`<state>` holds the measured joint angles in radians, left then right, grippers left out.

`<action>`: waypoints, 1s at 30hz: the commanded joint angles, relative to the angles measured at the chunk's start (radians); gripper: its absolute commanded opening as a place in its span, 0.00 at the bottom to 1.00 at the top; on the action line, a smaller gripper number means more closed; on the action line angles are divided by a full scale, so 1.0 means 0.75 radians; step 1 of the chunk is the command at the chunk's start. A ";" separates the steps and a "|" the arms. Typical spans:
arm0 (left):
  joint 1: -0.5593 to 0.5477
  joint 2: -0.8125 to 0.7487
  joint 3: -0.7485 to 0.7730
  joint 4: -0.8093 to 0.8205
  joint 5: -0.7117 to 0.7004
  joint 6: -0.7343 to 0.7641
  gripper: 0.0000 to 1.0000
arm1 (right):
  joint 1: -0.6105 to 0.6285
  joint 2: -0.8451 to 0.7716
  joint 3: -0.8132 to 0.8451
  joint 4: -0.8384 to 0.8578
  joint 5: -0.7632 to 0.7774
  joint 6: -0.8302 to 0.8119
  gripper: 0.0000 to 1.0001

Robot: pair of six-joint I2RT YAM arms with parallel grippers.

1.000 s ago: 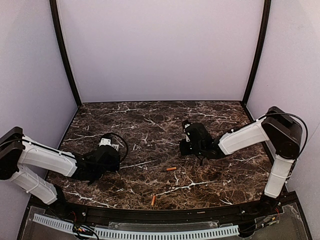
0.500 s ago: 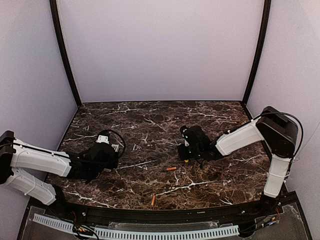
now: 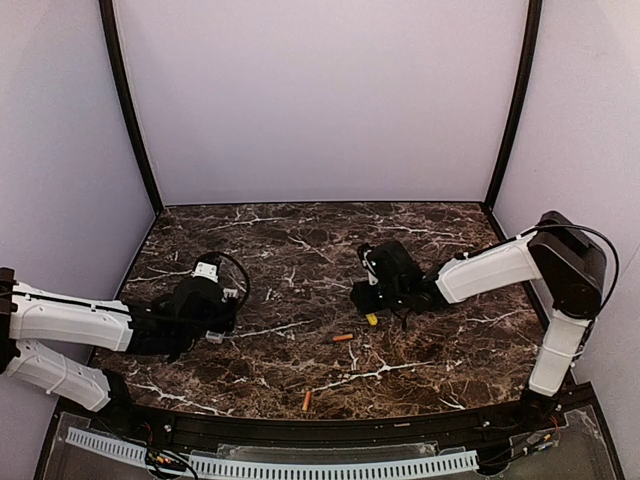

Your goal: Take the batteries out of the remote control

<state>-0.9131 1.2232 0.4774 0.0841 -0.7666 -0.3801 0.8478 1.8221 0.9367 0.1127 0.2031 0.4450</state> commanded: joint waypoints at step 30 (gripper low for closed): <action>0.627 0.107 -0.050 0.767 -0.023 0.861 0.98 | -0.619 -0.656 -0.110 -0.097 0.234 -0.300 0.98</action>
<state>-0.5018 1.2449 0.4858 0.4679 -0.7792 0.2146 0.4282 1.3575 0.9127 -0.0113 0.3214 0.2363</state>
